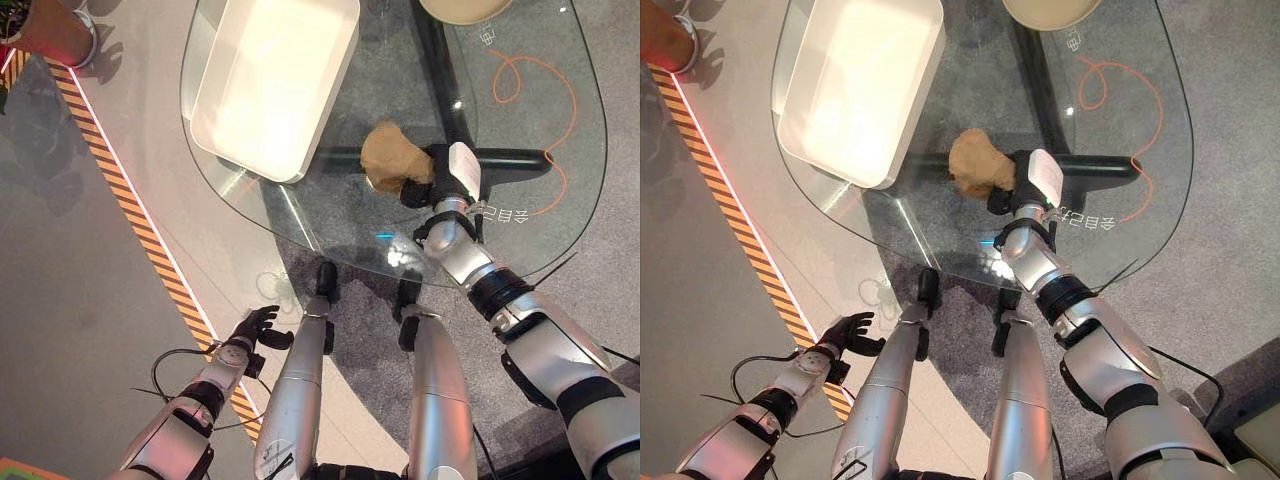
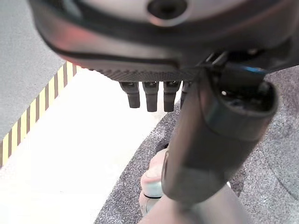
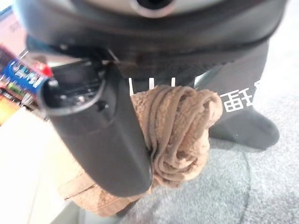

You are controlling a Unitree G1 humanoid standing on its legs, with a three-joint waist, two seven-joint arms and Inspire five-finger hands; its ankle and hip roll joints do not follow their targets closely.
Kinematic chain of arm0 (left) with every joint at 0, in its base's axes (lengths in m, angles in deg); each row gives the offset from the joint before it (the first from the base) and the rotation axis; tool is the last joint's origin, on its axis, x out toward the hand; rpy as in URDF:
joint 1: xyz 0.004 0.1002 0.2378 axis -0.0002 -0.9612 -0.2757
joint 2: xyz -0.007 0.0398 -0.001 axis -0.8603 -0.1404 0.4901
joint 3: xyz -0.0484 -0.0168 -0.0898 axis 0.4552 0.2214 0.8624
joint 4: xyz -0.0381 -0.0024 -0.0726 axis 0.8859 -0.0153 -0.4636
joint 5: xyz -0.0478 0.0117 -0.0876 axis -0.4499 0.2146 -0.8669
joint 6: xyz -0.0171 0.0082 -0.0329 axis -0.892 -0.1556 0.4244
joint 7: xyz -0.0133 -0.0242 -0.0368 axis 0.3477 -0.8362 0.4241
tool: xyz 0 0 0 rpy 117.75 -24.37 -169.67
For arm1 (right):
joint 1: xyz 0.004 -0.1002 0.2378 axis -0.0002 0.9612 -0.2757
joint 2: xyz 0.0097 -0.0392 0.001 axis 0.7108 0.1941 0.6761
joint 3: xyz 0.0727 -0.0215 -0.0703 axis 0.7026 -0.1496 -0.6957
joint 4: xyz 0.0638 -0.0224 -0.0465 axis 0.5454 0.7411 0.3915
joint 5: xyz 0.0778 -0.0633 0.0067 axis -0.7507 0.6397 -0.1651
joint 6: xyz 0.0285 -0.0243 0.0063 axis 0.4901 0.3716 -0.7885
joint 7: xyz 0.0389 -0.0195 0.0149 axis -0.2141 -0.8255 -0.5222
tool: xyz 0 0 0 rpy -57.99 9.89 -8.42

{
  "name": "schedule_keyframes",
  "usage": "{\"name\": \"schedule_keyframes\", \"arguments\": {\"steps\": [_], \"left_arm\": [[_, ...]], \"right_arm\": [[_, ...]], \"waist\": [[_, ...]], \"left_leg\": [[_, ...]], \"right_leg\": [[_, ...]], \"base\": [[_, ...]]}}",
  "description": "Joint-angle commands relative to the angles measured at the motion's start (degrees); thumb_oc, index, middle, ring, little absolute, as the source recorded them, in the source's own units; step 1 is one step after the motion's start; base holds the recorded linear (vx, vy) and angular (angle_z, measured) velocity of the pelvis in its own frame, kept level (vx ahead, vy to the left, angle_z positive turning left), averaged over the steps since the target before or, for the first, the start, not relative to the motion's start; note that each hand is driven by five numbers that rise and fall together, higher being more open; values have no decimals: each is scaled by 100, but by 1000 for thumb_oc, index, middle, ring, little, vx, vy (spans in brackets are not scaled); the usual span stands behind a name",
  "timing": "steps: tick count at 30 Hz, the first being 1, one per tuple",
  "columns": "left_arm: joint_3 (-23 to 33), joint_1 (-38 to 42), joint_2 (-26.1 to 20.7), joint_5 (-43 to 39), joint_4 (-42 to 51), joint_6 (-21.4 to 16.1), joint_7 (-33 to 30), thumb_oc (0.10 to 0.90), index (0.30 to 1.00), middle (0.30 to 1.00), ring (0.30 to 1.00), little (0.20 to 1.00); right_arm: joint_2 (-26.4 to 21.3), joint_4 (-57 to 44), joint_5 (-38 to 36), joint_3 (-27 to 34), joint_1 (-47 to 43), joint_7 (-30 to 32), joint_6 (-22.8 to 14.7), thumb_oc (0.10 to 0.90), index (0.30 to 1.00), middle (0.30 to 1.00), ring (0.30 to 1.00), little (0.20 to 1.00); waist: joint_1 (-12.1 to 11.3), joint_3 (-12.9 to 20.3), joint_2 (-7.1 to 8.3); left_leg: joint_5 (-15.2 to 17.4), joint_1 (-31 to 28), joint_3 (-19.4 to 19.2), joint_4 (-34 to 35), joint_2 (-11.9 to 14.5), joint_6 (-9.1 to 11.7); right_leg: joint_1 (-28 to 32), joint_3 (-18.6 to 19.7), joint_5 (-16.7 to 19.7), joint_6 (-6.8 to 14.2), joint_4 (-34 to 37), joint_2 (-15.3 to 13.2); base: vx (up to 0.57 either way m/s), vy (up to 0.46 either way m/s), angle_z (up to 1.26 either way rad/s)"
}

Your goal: Wipe the table with a cloth and put it in the basket.

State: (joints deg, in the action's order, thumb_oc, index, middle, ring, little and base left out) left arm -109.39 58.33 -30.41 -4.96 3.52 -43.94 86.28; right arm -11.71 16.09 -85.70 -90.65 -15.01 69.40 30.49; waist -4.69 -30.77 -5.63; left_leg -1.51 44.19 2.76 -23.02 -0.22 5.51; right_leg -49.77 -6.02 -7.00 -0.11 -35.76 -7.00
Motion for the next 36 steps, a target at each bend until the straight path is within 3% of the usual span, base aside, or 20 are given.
{"name": "schedule_keyframes", "arguments": {"steps": [1,14,15,17,18,20,21,26,27,30,31,34,35,36], "left_arm": [[32,-368,-37,-99,-187,-11,115,800,900,900,900,900],[71,-436,-277,-180,-41,44,199,800,900,900,900,900],[101,-373,-306,-178,-20,51,197,800,900,900,900,900],[113,-377,-348,-184,-9,66,204,800,900,900,900,900],[89,-436,-346,-189,-13,68,210,800,900,900,900,900],[96,-442,-373,-201,-5,68,212,800,900,900,900,900],[122,-388,-396,-205,8,69,215,800,900,900,900,900],[143,-417,-520,-225,36,46,274,800,900,900,900,900],[122,-476,-522,-229,29,39,285,800,900,900,900,900],[151,-466,-574,-221,35,79,311,800,900,900,900,900],[169,-399,-587,-230,48,101,307,800,900,900,900,900],[161,-391,-612,-239,46,108,296,800,900,900,900,900],[137,-444,-600,-245,38,104,294,800,900,900,900,900],[166,-388,-620,-250,43,100,294,800,900,900,900,900]], "right_arm": [[-1044,309,10,551,-604,994,-105,100,300,300,300,200],[-1654,1164,-233,1065,-572,1445,-306,100,300,300,300,200],[-1712,1230,-272,1114,-618,1481,-340,100,300,300,300,200],[-1792,1310,-339,1193,-560,1534,-324,100,300,300,300,200],[-1800,1333,-357,1200,-488,1540,-310,100,300,300,300,200],[-1857,1408,-414,1255,-436,1573,-311,100,300,300,300,200],[-1889,1409,-431,1281,-481,1585,-303,100,300,300,300,200],[-2044,1626,-537,1414,-408,1666,-287,100,300,300,300,200],[-2046,1647,-556,1405,-358,1681,-289,100,300,300,300,200],[-2101,1689,-538,1464,-309,1666,-316,100,300,300,300,200],[-2124,1687,-546,1484,-371,1678,-331,100,300,300,300,200],[-2141,1656,-599,1481,-374,1690,-364,100,300,300,300,200],[-2130,1660,-606,1467,-327,1687,-368,100,300,300,300,200],[-2143,1639,-613,1482,-385,1678,-409,100,300,300,300,200]], "waist": [[119,98,-211],[117,98,-175],[115,98,-168],[128,98,-146],[131,98,-142],[139,98,-125],[141,98,-118],[143,98,-77],[141,98,-77],[152,98,-49],[155,98,-42],[157,98,-21],[158,98,-21],[157,98,-18]], "left_leg": [[523,-27,-550,-468,-213,-419],[601,10,-514,-510,-195,-467],[409,168,-524,-446,-190,-493],[418,187,-516,-457,-185,-498],[608,55,-496,-524,-190,-476],[616,52,-485,-520,-192,-486],[432,188,-503,-461,-182,-510],[448,210,-476,-487,-167,-518],[637,79,-455,-551,-173,-497],[648,81,-449,-563,-163,-494],[459,212,-464,-500,-160,-514],[461,214,-450,-497,-161,-518],[649,78,-430,-553,-167,-498],[454,201,-441,-469,-165,-519]], "right_leg": [[236,-243,-34,47,164,248],[237,-259,-93,55,128,273],[105,-305,102,10,229,275],[91,-303,110,16,230,282],[207,-260,-72,62,142,287],[211,-258,-75,63,143,302],[93,-300,106,19,226,299],[99,-302,111,32,220,320],[218,-260,-72,77,134,327],[217,-264,-68,91,121,330],[107,-300,114,48,212,331],[109,-299,112,55,212,340],[229,-259,-70,99,132,346],[123,-305,109,56,229,343]], "base": [[0,0,0],[-5,-2,0],[-65,-26,-2],[5,-25,-2],[78,-22,-1],[6,-16,-5],[-62,-21,-7],[5,-14,-2],[76,-14,-1],[3,-8,0],[-68,-12,0],[2,-14,-3],[0,0,0],[0,0,0]]}}
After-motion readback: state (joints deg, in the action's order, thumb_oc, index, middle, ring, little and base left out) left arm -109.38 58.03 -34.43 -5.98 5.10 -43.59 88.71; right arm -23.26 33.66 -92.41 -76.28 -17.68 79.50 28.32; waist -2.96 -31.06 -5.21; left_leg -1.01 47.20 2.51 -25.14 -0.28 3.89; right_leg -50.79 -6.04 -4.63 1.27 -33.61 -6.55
